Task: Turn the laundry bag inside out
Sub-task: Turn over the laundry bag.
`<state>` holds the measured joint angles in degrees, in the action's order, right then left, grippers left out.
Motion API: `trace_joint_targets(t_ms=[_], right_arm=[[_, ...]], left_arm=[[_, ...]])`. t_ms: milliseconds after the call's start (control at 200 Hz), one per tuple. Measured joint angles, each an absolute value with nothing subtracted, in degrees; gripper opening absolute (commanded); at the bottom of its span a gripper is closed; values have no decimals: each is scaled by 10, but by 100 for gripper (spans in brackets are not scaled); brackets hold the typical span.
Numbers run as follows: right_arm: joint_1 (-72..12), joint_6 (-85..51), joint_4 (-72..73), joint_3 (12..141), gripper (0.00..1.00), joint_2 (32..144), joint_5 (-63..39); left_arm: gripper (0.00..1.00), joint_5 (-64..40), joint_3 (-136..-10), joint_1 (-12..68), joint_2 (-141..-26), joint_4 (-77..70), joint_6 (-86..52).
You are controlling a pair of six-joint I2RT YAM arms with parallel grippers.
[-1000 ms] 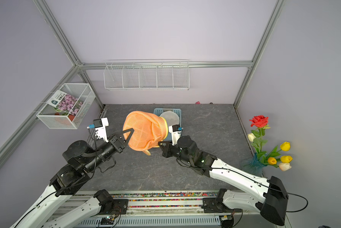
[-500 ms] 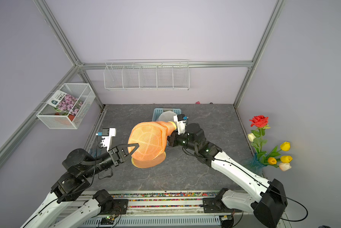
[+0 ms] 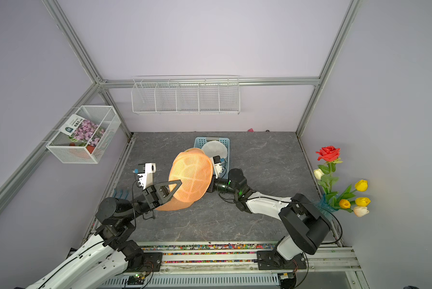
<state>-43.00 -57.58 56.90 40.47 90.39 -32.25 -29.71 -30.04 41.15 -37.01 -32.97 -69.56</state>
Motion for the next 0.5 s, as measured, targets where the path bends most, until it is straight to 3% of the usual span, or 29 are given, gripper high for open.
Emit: trace_joint_targets(t_ms=[315,500], right_arm=[[-486,-580,567,421,0,910,-254],[-486,-540,435,392,39,796,-179]], left_arm=[[0,-308,-306,408,-444,-459,-772],[0,-289,-363,406,-365,-257,-692]])
